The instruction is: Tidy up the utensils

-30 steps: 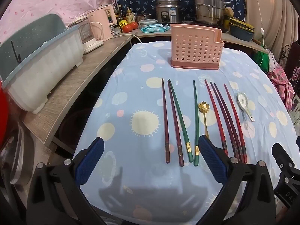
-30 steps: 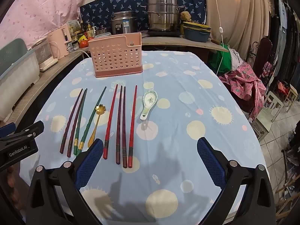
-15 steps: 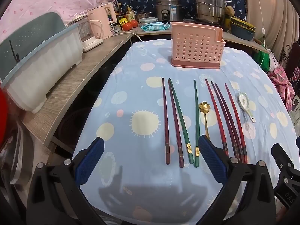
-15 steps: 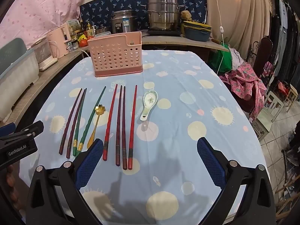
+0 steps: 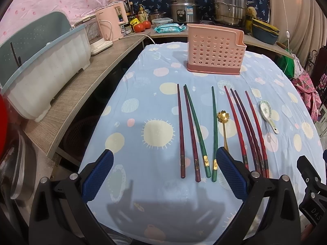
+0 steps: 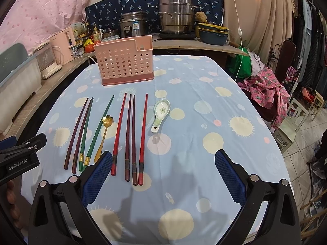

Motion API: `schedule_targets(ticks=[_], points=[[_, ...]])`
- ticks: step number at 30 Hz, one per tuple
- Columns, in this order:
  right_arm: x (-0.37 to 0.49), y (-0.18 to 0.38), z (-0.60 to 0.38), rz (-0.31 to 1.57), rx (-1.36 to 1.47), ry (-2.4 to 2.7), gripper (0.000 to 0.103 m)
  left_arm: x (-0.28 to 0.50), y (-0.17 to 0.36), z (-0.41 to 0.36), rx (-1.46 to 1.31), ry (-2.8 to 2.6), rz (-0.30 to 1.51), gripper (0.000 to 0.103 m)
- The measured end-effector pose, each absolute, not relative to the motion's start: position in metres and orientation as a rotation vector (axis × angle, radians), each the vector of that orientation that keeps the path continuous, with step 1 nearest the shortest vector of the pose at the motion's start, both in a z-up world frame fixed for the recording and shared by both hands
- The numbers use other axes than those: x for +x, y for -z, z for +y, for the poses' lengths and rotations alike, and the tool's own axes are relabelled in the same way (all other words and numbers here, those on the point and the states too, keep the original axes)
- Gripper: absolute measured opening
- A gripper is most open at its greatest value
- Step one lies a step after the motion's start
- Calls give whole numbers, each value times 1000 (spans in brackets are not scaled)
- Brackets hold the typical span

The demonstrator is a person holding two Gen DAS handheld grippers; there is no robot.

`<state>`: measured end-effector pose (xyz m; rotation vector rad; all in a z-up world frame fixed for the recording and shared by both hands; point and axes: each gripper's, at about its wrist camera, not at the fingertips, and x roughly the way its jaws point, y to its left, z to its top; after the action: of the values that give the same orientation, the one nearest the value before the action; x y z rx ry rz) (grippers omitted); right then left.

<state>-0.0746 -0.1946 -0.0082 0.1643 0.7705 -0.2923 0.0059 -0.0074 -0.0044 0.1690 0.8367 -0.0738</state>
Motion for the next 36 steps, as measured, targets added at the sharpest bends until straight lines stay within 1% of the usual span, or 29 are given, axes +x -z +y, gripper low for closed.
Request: schedule_targets(ticks=[36], points=[[-75,9,-194,772,165,293,96,7,3,2,153,79,853,96]])
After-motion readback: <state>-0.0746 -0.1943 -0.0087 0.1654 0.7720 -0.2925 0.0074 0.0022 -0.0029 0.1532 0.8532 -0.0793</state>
